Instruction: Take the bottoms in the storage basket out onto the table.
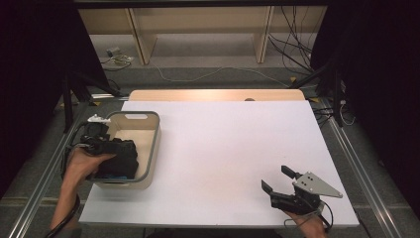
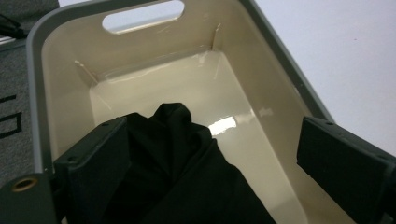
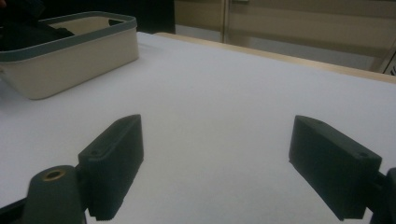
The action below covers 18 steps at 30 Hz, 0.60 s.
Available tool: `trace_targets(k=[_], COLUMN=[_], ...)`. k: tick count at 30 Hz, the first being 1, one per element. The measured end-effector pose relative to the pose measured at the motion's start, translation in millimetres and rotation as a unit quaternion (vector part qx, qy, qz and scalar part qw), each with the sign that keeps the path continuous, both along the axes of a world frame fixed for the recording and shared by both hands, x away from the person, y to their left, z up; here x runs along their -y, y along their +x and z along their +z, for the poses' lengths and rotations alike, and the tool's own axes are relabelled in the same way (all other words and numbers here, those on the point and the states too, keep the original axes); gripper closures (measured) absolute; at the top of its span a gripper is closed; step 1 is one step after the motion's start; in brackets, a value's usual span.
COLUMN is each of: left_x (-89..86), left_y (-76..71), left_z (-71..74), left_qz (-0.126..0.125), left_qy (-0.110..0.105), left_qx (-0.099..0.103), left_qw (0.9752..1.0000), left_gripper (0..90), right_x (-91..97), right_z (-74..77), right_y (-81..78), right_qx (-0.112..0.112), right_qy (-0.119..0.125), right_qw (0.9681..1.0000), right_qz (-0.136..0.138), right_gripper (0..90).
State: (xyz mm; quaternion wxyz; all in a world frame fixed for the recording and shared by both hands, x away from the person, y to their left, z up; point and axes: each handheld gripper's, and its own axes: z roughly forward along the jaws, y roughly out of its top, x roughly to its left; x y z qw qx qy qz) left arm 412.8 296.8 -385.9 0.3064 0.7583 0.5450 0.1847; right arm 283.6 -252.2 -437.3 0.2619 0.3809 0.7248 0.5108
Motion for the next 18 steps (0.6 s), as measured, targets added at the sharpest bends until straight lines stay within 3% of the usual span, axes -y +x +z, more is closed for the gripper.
trace_targets(k=[5,10,18], left_x=[-5.2,-7.8,-9.8], left_y=[1.3,4.2,8.2], left_z=[-2.3,-7.3,-12.5], left_qz=[0.011,0.024,0.036], left_qy=[0.009,0.022,0.023], left_qx=[-0.01,-0.032,-0.049], left_qw=[0.9999,0.999,0.9979], left_gripper=[9.7,9.7,9.7], right_x=[-0.1,-0.8,-1.0], right_z=[-0.1,-0.6,-0.9], right_y=[0.1,0.4,0.5], right_qx=[0.0,0.0,0.0], right_qy=[0.001,0.0,0.0], right_qw=[1.0,1.0,1.0], right_qz=[0.001,0.003,0.004], right_gripper=[18.8,18.9,18.9])
